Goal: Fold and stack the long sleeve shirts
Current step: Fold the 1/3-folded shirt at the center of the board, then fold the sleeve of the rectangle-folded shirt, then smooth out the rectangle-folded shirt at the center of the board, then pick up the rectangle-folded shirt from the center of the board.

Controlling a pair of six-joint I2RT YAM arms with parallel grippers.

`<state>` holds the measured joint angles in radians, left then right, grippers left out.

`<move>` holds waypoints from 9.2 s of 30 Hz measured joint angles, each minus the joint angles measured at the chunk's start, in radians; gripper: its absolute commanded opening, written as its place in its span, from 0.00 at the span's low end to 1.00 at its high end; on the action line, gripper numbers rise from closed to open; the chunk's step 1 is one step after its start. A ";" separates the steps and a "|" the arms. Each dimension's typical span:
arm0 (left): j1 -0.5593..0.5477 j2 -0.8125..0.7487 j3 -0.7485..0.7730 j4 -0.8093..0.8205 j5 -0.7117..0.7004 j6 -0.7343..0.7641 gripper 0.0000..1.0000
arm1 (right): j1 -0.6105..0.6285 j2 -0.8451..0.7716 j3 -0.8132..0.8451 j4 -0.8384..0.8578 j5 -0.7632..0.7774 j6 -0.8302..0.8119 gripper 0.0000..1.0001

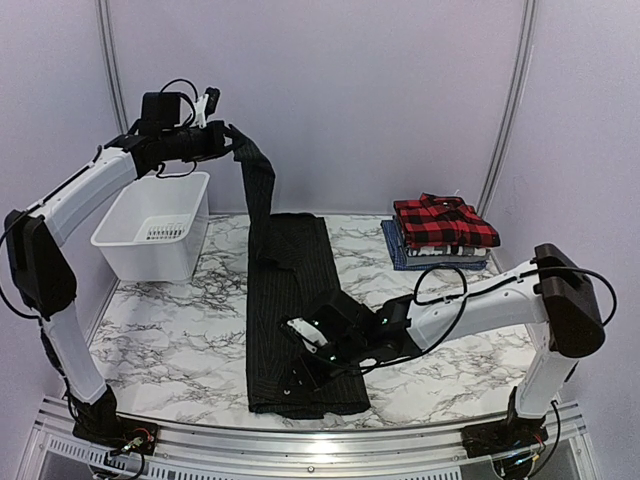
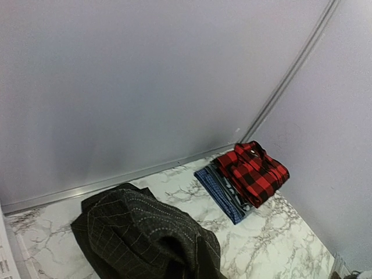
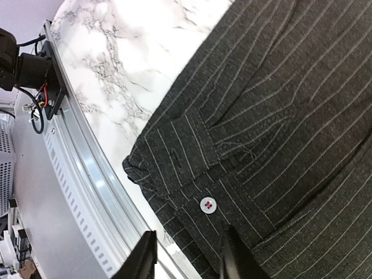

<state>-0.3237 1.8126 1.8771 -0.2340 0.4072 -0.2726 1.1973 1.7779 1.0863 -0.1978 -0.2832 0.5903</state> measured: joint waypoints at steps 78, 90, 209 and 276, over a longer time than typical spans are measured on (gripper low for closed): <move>-0.266 0.241 -0.298 0.027 -0.175 -0.242 0.16 | -0.518 0.093 0.168 0.154 0.032 -0.177 0.32; -0.181 0.632 0.118 0.049 -0.253 -0.225 0.12 | -0.559 0.361 0.375 0.212 -0.050 -0.175 0.30; -0.628 -0.358 -1.344 0.326 0.005 -0.587 0.25 | -0.282 -0.256 -0.537 0.247 -0.318 -0.059 0.40; -0.616 -0.399 -1.365 0.238 0.023 -0.602 0.12 | -0.338 -0.261 -0.562 0.300 -0.243 0.151 0.18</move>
<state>-0.9394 1.4132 0.5117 0.0036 0.4301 -0.8742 0.8589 1.5169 0.5240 0.1020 -0.5262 0.7410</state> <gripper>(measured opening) 0.166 0.247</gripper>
